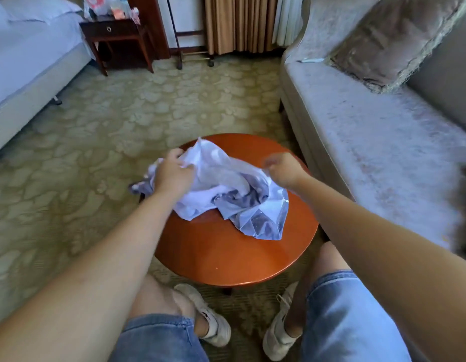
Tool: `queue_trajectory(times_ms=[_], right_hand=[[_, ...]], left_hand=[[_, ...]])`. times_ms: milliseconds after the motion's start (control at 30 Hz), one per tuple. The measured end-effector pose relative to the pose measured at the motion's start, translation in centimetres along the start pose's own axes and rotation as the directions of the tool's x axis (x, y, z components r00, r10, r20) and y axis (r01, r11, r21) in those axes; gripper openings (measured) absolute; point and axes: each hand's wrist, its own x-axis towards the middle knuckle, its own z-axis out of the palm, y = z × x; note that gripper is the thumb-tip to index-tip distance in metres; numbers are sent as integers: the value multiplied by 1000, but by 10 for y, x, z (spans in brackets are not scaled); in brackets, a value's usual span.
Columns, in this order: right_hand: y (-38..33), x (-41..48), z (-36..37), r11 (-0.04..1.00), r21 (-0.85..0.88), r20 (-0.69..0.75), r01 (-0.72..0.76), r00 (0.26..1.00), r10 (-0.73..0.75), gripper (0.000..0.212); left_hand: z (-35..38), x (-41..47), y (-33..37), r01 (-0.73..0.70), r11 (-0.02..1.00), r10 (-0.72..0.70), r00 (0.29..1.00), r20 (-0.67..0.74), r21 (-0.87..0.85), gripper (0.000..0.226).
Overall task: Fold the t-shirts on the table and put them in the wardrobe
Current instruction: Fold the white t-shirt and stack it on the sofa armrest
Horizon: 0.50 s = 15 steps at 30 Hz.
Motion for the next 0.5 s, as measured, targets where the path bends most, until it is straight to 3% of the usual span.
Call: queue_trajectory(times_ms=[67,133,233,300,367,500], right_hand=[[39,-13,17,985,-164,105,-61,991,79,25],[66,-29,33,982,-147,146,-122,979,143,33],[91,-47,50,984,-179,157,-3,987,32,42],[103,-55,57,981,-168,131,100,988,-79,40],[112,-62,62,968,-171,93,181,981,-167,36],[119,-77,66,938,-152,56,312,950,-307,41]], left_hand=[[38,-24,3,-113,993,104,972,210,30,19],[70,-44,-1,-185,982,155,905,396,38,21],[106,-64,-9,-294,947,163,787,595,130,14],[121,-71,-18,-445,865,223,755,616,232,46],[125,-74,-23,-504,824,302,777,553,259,65],[123,-74,-25,-509,817,330,797,506,269,56]])
